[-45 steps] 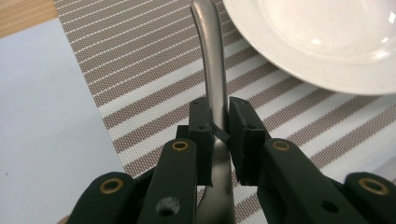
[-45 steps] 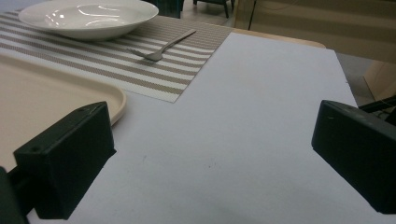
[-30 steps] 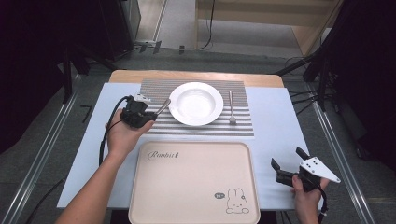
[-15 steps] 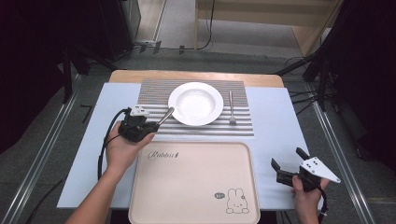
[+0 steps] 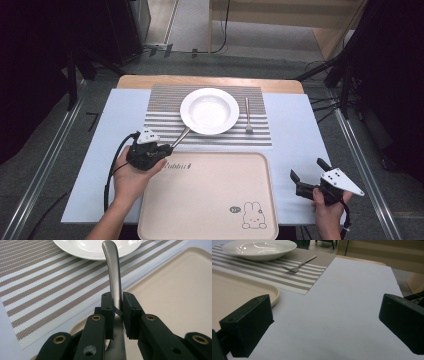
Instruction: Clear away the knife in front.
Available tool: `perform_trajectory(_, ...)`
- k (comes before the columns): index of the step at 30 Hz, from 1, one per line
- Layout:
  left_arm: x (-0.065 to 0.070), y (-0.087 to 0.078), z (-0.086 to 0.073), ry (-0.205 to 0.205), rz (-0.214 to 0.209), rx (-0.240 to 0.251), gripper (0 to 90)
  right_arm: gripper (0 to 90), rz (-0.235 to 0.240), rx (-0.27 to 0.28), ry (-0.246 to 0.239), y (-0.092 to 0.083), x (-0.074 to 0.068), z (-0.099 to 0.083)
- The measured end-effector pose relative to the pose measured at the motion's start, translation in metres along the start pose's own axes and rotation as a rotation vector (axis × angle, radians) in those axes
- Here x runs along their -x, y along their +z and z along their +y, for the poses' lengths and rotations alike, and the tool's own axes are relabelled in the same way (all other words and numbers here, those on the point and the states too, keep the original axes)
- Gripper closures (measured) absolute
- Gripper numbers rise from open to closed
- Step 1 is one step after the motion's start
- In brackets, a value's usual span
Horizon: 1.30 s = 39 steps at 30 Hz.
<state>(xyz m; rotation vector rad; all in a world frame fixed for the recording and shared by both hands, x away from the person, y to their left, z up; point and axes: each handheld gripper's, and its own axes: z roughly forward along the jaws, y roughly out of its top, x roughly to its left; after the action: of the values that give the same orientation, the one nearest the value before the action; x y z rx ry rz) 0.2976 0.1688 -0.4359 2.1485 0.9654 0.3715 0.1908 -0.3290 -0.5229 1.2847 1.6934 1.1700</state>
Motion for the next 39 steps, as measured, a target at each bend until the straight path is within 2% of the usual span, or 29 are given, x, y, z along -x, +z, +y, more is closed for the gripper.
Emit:
perform_trajectory(10, 0.016, -0.003, -0.026, -0.018, -0.033, -0.002, 80.3, 0.0, 0.0, 0.001, 0.0, 0.0, 0.0, 0.0)
perform_trajectory(19, 0.029, -0.005, -0.041, -0.04, -0.066, 0.013, 80.3, 0.0, 0.0, 0.002, -0.004, 0.0, 0.0, 0.0)
perform_trajectory(23, 0.035, -0.003, -0.051, -0.055, -0.077, 0.003, 80.3, 0.0, -0.001, 0.002, -0.002, 0.0, 0.0, 0.0)
perform_trajectory(26, 0.039, -0.001, -0.058, -0.052, -0.084, -0.016, 80.3, 0.0, -0.001, 0.002, -0.005, 0.0, 0.0, 0.0)
perform_trajectory(32, 0.05, 0.003, -0.068, -0.045, -0.082, -0.04, 80.2, 0.0, 0.0, 0.002, -0.004, 0.0, 0.0, 0.0)
perform_trajectory(39, 0.057, 0.004, -0.073, -0.019, -0.046, -0.062, 80.2, 0.0, 0.0, 0.001, 0.0, -0.001, 0.0, 0.0)
